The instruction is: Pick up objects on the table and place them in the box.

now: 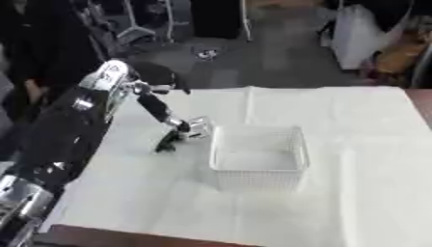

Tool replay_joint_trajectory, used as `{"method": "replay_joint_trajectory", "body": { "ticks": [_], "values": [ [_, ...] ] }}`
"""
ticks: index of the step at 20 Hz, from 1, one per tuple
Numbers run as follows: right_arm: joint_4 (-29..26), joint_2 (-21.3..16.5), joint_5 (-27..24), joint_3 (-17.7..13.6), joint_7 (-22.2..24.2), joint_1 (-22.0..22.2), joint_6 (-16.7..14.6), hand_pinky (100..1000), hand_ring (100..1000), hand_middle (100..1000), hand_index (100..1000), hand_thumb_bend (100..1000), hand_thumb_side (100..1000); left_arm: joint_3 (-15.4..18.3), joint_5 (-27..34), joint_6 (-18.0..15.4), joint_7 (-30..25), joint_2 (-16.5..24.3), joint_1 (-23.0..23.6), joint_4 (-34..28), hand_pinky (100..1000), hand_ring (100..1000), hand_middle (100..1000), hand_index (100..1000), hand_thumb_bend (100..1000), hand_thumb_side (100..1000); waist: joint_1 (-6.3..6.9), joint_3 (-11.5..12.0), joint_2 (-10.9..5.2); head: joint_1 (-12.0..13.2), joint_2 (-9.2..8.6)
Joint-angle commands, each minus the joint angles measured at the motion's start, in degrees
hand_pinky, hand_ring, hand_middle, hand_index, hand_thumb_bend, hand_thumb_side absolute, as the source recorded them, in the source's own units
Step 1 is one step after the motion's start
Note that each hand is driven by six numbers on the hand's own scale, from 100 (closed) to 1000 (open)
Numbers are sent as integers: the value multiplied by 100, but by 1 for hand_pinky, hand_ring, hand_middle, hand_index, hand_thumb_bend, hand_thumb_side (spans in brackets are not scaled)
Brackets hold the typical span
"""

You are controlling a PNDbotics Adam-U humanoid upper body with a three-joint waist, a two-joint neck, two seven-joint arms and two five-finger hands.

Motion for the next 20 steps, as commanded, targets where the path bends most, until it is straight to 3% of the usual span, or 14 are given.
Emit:
{"method": "replay_joint_trajectory", "body": {
  "ticks": [1, 8, 20],
  "values": [
    [-75, 13, -27, -1, 12, -129, -7, 452, 543, 588, 858, 124, 1000, 143, 24, 99, -389, -11, -242, 183, 1000, 944, 908, 956, 570, 1000, 1, -20, -64, 75, -64],
    [-75, 66, -33, 3, 4, -171, -27, 454, 543, 588, 859, 116, 1000, 245, -622, 408, -923, -183, -410, 506, 1000, 982, 916, 954, 630, 1000, 20, -82, -51, 130, -110],
    [-75, 172, -73, 52, 43, -289, -62, 455, 543, 588, 861, 110, 1000, 484, -1760, 605, -308, -405, -447, 732, 1000, 990, 918, 944, 626, 1000, 53, -226, 60, 387, -141]
  ]
}}
